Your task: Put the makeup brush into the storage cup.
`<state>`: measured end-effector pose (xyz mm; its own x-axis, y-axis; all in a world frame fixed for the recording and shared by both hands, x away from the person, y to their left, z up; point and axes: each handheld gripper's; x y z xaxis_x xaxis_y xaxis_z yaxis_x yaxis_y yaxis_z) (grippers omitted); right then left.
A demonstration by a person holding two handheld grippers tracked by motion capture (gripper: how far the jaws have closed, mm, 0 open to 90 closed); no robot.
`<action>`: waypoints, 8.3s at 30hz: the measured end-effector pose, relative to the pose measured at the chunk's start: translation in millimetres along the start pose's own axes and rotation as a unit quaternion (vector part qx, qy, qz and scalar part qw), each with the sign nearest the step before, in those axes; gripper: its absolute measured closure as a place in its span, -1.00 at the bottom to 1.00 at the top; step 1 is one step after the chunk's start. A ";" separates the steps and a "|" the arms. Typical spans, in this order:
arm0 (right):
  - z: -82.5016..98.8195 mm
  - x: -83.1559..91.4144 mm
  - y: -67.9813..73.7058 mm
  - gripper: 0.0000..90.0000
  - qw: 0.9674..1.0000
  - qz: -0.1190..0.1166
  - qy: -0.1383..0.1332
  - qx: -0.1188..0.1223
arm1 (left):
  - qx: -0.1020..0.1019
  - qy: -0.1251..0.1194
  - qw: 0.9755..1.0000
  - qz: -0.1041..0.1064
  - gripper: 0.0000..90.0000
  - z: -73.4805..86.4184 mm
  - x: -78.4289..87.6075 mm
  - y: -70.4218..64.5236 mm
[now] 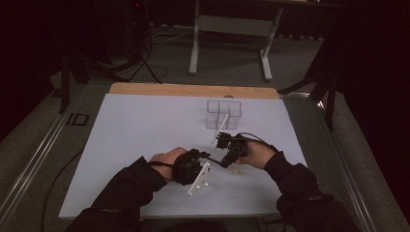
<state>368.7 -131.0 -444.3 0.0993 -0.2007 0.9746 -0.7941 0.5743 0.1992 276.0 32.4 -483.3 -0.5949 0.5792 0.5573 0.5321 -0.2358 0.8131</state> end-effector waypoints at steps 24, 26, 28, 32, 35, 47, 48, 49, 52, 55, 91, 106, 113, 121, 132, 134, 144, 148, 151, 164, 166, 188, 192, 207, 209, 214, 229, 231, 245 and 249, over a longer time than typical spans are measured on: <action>-3.6 0.6 5.1 0.86 1.000 -0.014 -0.002 -0.004 | -0.098 0.080 0.992 -0.001 0.85 -2.2 -20.5 -10.2; -4.4 0.4 4.8 0.86 1.000 -0.010 -0.001 0.000 | -0.106 0.085 0.991 -0.003 0.86 -2.6 -21.1 -9.9; -5.0 0.0 4.4 0.85 1.000 -0.010 -0.001 -0.002 | -0.118 0.092 0.989 0.000 0.87 -2.6 -20.8 -8.8; -4.8 0.3 3.7 0.83 1.000 -0.014 -0.006 -0.006 | -0.127 0.082 0.988 -0.004 0.88 -0.2 -20.1 -8.5; -4.1 1.2 3.5 0.69 1.000 -0.016 -0.013 -0.005 | -0.116 0.085 0.990 -0.002 0.88 1.3 -19.1 -6.8; 2.4 21.7 -0.3 0.13 0.998 -0.004 -0.065 -0.016 | -0.044 0.074 0.996 0.031 0.88 7.6 -13.6 -1.1; 3.2 23.8 -1.0 0.12 0.997 -0.004 -0.069 -0.018 | -0.039 0.071 0.996 0.032 0.88 8.4 -12.8 -0.5; 4.1 25.6 -2.0 0.06 0.997 -0.005 -0.074 -0.019 | -0.035 0.072 0.996 0.031 0.88 8.9 -12.2 -0.1; 6.9 32.3 -2.8 0.01 0.996 -0.006 -0.085 -0.025 | -0.011 0.061 0.997 0.038 0.88 11.3 -12.1 -0.5; 9.0 37.1 -3.3 -0.01 0.996 -0.004 -0.091 -0.026 | -0.006 0.069 0.996 0.051 0.88 14.9 -9.6 3.4; 69.4 102.1 6.3 -0.77 0.907 0.017 -0.418 -0.053 | 0.331 -0.067 0.939 0.072 0.88 55.9 9.5 23.1; 90.1 89.2 15.8 -0.77 0.867 0.042 -0.493 -0.058 | 0.420 -0.115 0.899 0.049 0.88 67.0 9.7 10.8; 95.8 83.8 19.7 -0.77 0.859 0.050 -0.507 -0.055 | 0.451 -0.139 0.881 0.038 0.89 69.4 10.1 8.3; 93.8 72.6 23.2 -0.77 0.859 0.055 -0.507 -0.049 | 0.489 -0.179 0.854 0.006 0.88 74.8 8.1 2.4; 90.3 68.3 32.8 -0.71 0.846 0.061 -0.527 -0.048 | 0.532 -0.228 0.816 -0.015 0.88 77.6 8.9 -0.7; 88.9 68.1 33.9 -0.71 0.844 0.062 -0.530 -0.049 | 0.540 -0.240 0.807 -0.017 0.88 78.7 9.2 -1.5; 74.1 60.9 34.4 -0.77 0.847 0.022 -0.527 -0.068 | 0.573 -0.292 0.765 -0.027 0.88 81.9 9.3 -8.5; 64.9 56.9 33.3 -0.77 0.850 0.005 -0.519 -0.084 | 0.574 -0.302 0.760 -0.031 0.88 81.5 9.6 -11.1; 59.4 53.1 36.0 -0.76 0.854 -0.010 -0.513 -0.088 | 0.564 -0.299 0.769 -0.031 0.88 79.6 10.2 -12.1; 38.7 45.9 53.5 0.06 0.851 -0.030 -0.511 -0.117 | 0.552 -0.296 0.779 -0.028 0.88 77.8 9.8 -13.4; 35.5 46.6 53.6 0.17 0.848 -0.037 -0.513 -0.124 | 0.552 -0.299 0.777 -0.027 0.88 78.0 9.5 -13.7; 19.8 44.9 55.9 0.87 0.859 -0.036 -0.492 -0.140 | 0.544 -0.282 0.790 0.015 0.87 74.1 5.6 -9.7; 20.1 46.7 59.8 0.87 0.859 -0.029 -0.495 -0.129 | 0.541 -0.272 0.795 0.013 0.64 73.0 8.0 -5.5; 21.8 74.1 55.9 0.88 0.849 -0.013 -0.516 -0.111 | 0.542 -0.222 0.810 0.022 -0.84 72.9 18.8 7.5; 21.8 80.0 53.9 0.88 0.847 -0.010 -0.521 -0.109 | 0.544 -0.220 0.809 0.027 -0.90 74.1 20.2 7.7; 22.3 95.0 49.0 0.88 0.840 0.003 -0.532 -0.104 | 0.544 -0.218 0.810 0.033 -0.93 76.8 23.7 5.1; 21.3 133.4 30.7 0.88 0.825 0.033 -0.555 -0.102 | 0.543 -0.206 0.814 0.015 -0.95 91.1 46.7 -12.7; 20.4 138.4 26.1 0.88 0.823 0.040 -0.557 -0.103 | 0.545 -0.201 0.814 0.009 -0.95 94.4 50.5 -16.0; -2.5 161.1 -4.3 0.88 0.817 0.083 -0.557 -0.124 | 0.547 -0.189 0.815 -0.003 -0.95 104.7 65.6 -39.3; -10.1 165.3 -11.8 0.88 0.816 0.088 -0.557 -0.129 | 0.547 -0.193 0.815 -0.013 -0.94 105.6 68.0 -44.9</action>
<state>400.5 -162.9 -284.5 -0.7225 -0.6123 0.3210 -0.5713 0.7903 0.2215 275.3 164.8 -499.7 -0.4930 0.8246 0.2774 0.8664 0.4945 0.0698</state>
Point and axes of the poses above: each handheld gripper's, and its own axes: x roughly backward along the jaws, z roughly out of its underside, y roughly to its left, and after that the axes turned 15 degrees about -x, right-handed
